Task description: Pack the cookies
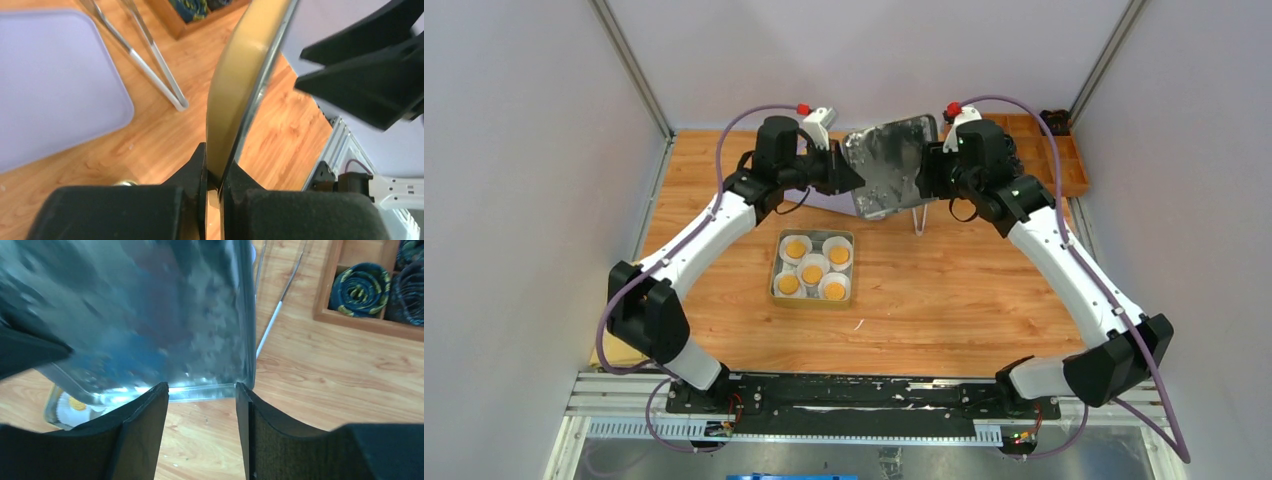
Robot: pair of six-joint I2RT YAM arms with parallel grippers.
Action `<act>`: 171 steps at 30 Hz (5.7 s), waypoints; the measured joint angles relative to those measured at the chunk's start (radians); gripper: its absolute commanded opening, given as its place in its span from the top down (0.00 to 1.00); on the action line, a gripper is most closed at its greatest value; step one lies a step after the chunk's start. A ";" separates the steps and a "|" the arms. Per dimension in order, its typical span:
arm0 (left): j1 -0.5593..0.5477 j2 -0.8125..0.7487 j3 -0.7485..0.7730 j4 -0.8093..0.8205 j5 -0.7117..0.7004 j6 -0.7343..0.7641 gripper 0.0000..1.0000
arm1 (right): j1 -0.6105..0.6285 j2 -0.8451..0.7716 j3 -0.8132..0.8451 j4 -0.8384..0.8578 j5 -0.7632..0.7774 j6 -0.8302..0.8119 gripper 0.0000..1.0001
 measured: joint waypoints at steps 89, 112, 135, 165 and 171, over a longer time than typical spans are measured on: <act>0.204 -0.295 -0.047 -0.295 -0.624 -0.006 0.35 | -0.101 0.071 -0.356 0.761 -0.923 0.620 1.00; 0.204 -0.415 -0.333 -0.242 -0.727 -0.013 0.39 | 0.021 0.679 -0.481 2.026 -1.159 1.507 1.00; 0.142 -0.473 -0.494 -0.160 -0.690 -0.027 0.39 | 0.059 0.820 -0.584 2.051 -1.165 1.400 0.95; 0.137 -0.525 -0.517 -0.156 -0.735 -0.016 0.43 | 0.067 0.328 -0.661 1.031 -1.049 0.667 0.84; 0.137 -0.475 -0.519 -0.156 -0.798 -0.040 0.46 | 0.116 0.245 -0.451 0.635 -0.921 0.390 0.86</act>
